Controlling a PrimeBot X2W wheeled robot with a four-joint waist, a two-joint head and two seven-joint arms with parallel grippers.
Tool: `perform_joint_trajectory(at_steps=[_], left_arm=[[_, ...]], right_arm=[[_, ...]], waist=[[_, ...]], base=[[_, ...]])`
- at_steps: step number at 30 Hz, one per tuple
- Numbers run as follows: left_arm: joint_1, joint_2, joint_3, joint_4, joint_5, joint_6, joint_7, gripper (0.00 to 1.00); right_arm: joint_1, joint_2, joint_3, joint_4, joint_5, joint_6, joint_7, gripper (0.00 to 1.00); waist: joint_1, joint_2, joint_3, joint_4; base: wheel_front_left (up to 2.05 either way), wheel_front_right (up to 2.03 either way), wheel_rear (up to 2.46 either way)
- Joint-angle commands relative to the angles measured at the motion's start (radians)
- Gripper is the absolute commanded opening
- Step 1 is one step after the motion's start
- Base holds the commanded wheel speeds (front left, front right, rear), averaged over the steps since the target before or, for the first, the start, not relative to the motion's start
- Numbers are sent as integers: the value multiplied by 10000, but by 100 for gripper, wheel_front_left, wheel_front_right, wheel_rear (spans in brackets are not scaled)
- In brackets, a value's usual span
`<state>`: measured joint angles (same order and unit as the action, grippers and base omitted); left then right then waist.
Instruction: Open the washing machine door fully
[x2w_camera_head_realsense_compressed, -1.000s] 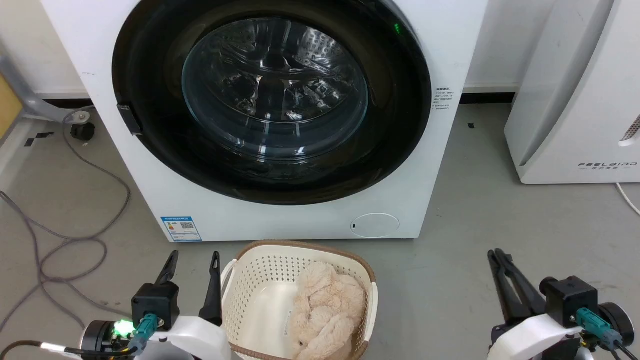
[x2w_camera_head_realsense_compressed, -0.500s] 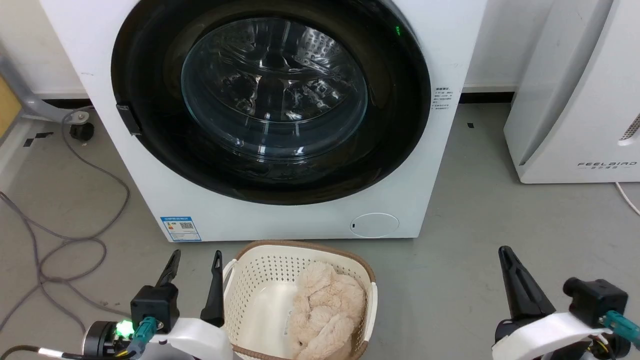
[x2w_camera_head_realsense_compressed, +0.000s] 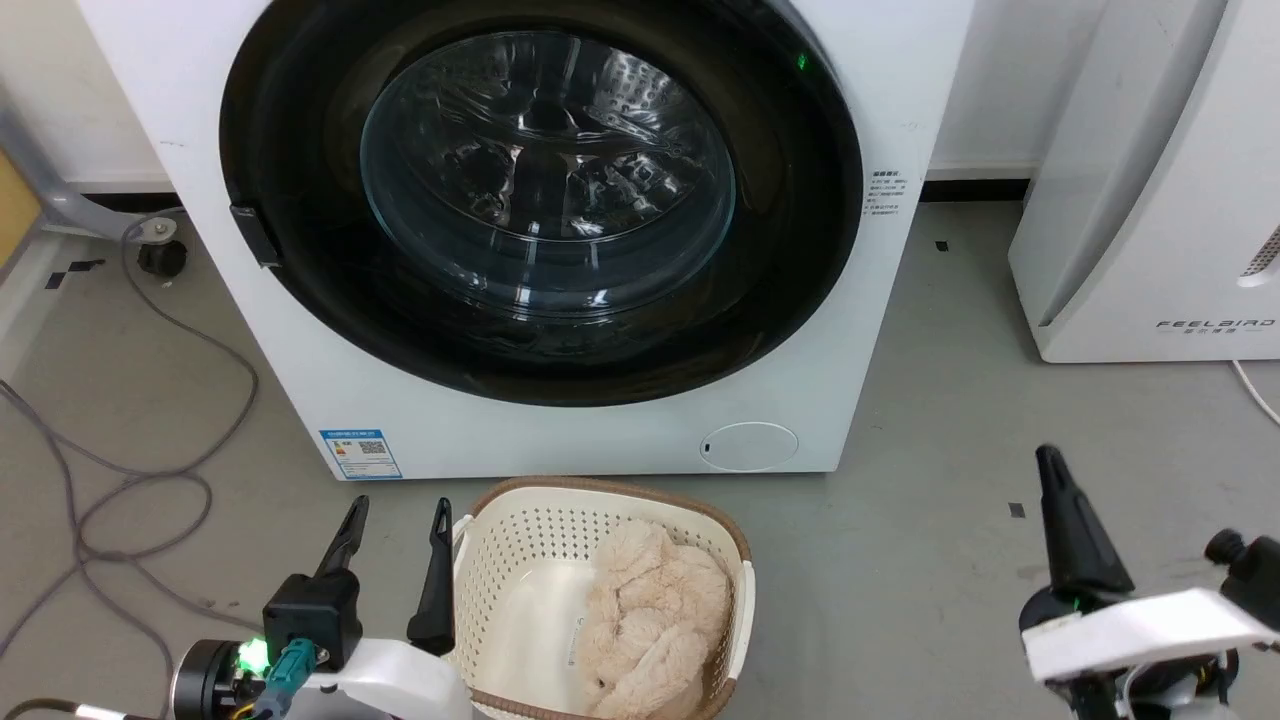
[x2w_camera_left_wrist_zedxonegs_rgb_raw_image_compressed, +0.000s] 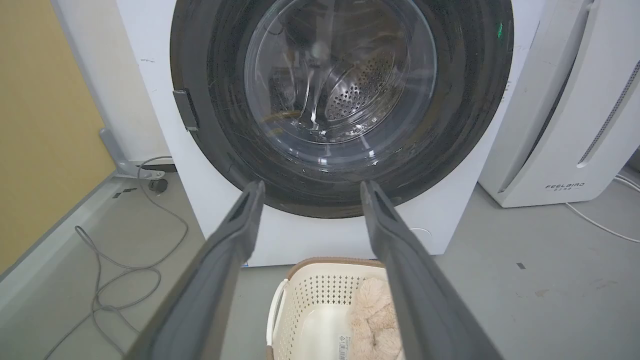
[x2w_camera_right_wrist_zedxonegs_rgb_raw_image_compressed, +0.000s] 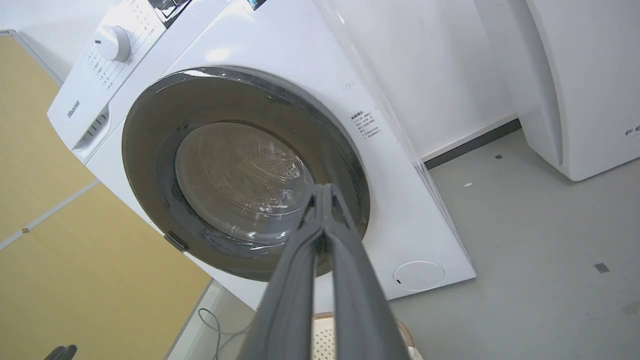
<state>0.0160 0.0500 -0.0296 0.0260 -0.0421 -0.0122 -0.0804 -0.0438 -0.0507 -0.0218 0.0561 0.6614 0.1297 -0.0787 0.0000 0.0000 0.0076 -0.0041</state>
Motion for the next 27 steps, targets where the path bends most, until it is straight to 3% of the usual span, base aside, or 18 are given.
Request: perform_joint_trajectory(at_steps=[1,12,27], left_arm=[[-189,3,-35,24,-63,-46,-91,100],[-383,3,-161,-6,-176,-135,-321,100],[-834,3,-375,-82,-369,-300,-614,100]], right_arm=[[-279,3,-40,62,427,5,-110,0],[-1756,-308,-154,778,2508,5,-340,0],[-4437,-1150,468,2361,5184,6,-630,0]], waist=[[0,0,13,-4],[0,0,266,86],[0,0,1140,324]], base=[[0,0,0],[0,0,0],[0,0,0]])
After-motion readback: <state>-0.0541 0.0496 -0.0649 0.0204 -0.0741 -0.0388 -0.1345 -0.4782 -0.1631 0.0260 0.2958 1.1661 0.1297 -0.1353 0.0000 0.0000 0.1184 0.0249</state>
